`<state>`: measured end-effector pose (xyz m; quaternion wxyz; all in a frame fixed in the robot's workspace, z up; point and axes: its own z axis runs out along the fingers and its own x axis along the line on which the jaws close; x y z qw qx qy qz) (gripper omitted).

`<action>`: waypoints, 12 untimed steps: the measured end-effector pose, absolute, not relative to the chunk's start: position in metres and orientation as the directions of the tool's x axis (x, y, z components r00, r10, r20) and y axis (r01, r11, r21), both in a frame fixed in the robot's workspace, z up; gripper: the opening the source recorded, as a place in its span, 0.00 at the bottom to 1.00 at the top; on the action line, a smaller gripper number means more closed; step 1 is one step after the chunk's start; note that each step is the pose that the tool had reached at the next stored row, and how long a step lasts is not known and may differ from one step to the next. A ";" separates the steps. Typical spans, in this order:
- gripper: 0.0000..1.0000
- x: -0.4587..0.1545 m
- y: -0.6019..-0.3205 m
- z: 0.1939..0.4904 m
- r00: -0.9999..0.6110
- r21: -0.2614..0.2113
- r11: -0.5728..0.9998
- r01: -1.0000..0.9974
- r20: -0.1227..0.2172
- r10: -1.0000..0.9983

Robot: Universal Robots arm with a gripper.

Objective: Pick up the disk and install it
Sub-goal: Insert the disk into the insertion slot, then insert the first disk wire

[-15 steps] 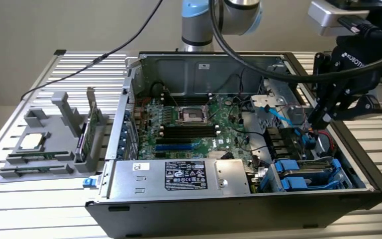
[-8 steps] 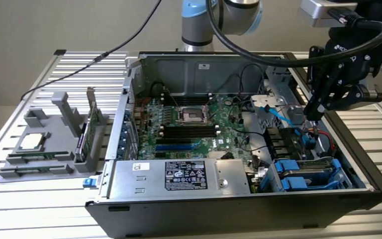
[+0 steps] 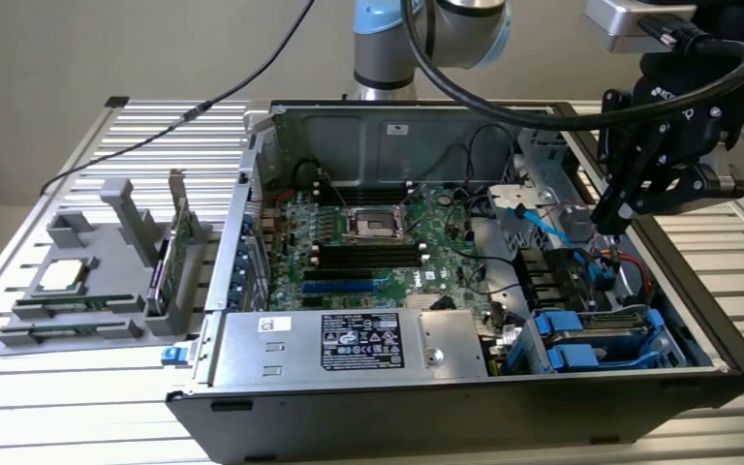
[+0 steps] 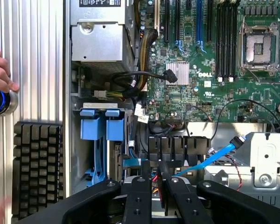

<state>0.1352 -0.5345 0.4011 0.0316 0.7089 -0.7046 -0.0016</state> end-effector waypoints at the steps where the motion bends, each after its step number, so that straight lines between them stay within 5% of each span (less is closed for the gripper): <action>1: 0.20 0.135 -0.535 0.401 0.007 0.047 -0.005 -0.999 0.042 -0.999; 12: 0.20 0.135 -0.535 0.401 0.007 0.047 -0.005 -0.999 0.042 -0.999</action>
